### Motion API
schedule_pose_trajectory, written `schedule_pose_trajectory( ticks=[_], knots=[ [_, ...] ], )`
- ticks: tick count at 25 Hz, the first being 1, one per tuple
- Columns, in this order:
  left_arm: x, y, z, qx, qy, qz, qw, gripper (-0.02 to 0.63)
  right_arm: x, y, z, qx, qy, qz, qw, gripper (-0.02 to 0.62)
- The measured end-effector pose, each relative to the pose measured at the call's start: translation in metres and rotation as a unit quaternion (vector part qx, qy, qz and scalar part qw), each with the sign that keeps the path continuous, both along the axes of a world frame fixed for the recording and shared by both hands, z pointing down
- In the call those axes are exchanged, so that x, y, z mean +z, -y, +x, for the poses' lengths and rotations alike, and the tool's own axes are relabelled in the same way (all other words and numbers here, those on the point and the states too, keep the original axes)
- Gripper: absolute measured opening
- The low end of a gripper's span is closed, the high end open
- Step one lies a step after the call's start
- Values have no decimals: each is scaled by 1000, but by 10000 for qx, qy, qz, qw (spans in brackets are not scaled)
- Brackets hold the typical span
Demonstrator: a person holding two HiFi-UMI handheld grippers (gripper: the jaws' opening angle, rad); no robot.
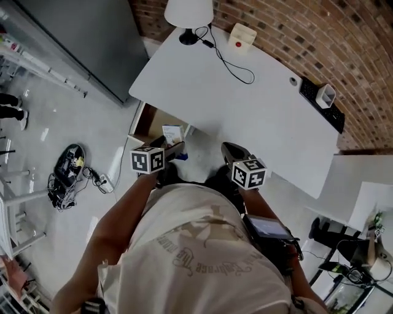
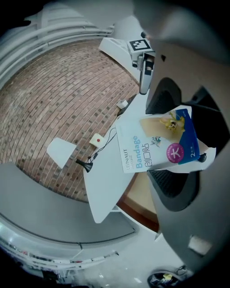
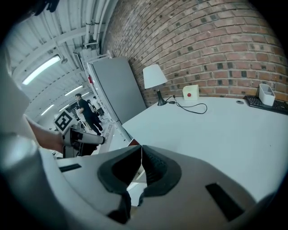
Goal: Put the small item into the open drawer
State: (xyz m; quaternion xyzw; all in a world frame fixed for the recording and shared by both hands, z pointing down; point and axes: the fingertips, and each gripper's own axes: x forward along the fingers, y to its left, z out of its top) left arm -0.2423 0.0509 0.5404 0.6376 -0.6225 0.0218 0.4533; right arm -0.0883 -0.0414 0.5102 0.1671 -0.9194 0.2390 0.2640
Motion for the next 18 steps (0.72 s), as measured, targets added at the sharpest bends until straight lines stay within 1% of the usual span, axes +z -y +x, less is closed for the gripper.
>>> schedule_pose_trajectory(
  ticks=[3, 9, 14, 18],
  knots=[
    [4, -19, -24, -204, -109, 25, 9997, 391, 0, -16, -12, 2, -50, 29, 10000, 6],
    [12, -50, -58, -306, -216, -3, 9993, 391, 1, -46, -43, 10, -102, 72, 9999, 6],
    [21, -65, -79, -261, -268, -71, 9993, 391, 6, -60, -64, 53, -143, 30, 9999, 6],
    [29, -79, -95, -178, -213, -220, 9994, 391, 13, -73, -79, 80, -186, -45, 9998, 6]
  ],
)
